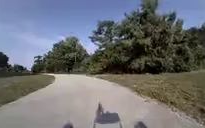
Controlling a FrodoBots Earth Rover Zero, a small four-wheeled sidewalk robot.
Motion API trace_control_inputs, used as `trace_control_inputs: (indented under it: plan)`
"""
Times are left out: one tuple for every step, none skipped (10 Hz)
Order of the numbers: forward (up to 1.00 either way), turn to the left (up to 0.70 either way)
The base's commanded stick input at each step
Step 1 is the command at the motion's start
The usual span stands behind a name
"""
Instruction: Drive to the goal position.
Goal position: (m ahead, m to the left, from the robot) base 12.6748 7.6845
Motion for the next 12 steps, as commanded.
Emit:
trace_control_inputs:
  plan:
    - [1.00, 0.02]
    - [1.00, 0.02]
    - [1.00, 0.02]
    - [1.00, 0.15]
    - [1.00, 0.31]
    - [1.00, 0.39]
    - [1.00, 0.40]
    - [1.00, 0.40]
    - [1.00, 0.40]
    - [1.00, 0.40]
    - [1.00, 0.40]
    - [1.00, 0.40]
